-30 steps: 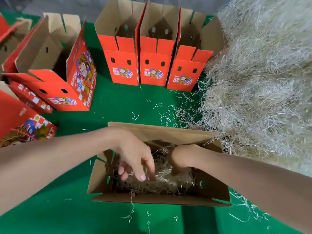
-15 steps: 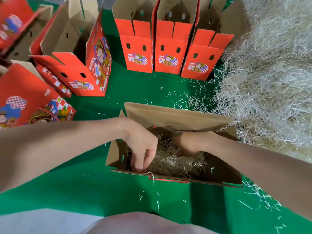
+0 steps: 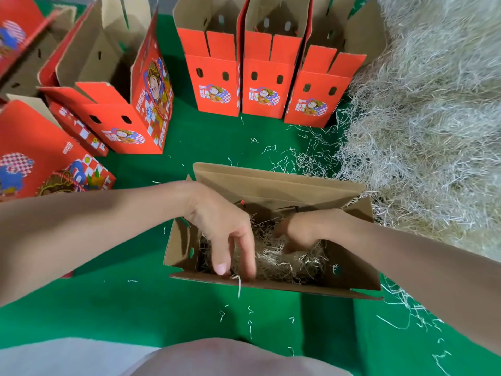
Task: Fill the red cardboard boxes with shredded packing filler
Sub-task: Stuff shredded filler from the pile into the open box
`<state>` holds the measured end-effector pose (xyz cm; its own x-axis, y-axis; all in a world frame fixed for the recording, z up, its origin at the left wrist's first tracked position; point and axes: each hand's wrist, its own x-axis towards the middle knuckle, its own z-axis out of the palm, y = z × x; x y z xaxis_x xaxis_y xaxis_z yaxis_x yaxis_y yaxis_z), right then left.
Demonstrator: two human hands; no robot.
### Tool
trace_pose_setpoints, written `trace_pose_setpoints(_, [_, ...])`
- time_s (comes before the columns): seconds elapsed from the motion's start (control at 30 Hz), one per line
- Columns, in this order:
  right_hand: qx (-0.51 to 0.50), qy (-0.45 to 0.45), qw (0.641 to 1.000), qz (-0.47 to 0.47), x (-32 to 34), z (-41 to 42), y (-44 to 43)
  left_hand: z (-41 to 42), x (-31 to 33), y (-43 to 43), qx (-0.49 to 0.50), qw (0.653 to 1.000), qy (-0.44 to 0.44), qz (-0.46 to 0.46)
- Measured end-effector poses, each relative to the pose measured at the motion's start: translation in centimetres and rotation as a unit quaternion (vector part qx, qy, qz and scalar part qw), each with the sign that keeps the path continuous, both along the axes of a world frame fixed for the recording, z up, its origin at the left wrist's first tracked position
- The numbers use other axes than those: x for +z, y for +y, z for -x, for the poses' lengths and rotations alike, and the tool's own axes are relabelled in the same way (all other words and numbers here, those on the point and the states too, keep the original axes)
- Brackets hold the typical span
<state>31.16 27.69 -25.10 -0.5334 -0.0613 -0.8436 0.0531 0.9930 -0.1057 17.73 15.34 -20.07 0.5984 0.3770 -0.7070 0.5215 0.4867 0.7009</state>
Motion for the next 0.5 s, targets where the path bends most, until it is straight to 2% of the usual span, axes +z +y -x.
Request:
trace_pose_setpoints(0.23, [-0.009, -0.010, 0.999, -0.042, -0.9, -0.2, 0.6, -1.1, -0.9, -1.2, 0.036, 0.991, 0.087, -0.095])
trace_pose_setpoints(0.33, [-0.004, -0.009, 0.999, -0.031, -1.0, -0.2, 0.6, -2.0, -2.2, -1.3, -0.042, 0.974, 0.169, -0.148])
trace_pose_setpoints(0.4, [0.005, -0.016, 0.999, -0.031, -1.3, -0.2, 0.5, -2.9, -4.3, -1.5, -0.148, 0.940, 0.264, -0.158])
trace_pose_setpoints(0.5, [0.029, -0.072, 0.996, -0.054, -1.9, -0.2, 0.2, -4.2, -6.4, -1.0, -0.310, 0.848, 0.421, -0.086])
